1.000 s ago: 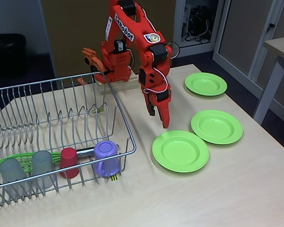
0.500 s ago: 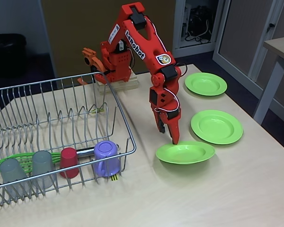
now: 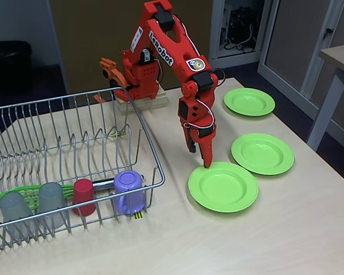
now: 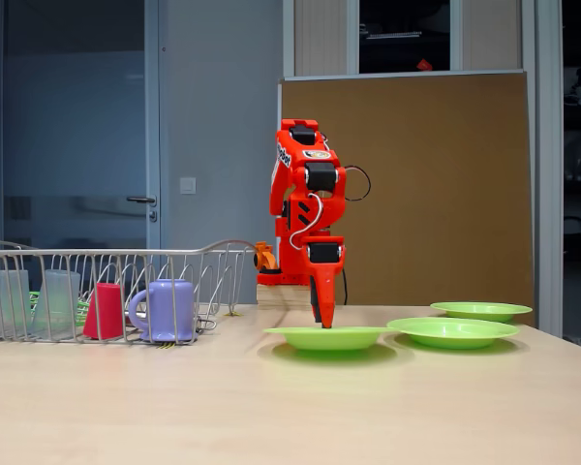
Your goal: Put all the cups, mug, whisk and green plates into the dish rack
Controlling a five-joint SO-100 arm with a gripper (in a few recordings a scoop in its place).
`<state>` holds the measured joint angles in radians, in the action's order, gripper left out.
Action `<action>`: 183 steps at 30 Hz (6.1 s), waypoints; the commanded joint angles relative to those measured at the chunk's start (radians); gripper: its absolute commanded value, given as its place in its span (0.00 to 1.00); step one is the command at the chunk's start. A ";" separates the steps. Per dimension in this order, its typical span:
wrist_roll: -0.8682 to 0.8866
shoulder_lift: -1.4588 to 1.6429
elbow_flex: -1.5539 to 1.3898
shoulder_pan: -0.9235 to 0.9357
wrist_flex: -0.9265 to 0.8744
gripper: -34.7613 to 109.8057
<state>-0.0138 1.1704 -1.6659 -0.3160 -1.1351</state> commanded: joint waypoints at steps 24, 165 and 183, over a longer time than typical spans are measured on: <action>-0.031 -0.011 0.084 -0.028 -0.025 0.50; -0.025 0.914 -0.091 1.101 -0.232 0.24; -0.152 0.626 0.020 1.210 -0.103 0.24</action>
<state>-0.1350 1.8132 -1.6874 0.8667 -1.2594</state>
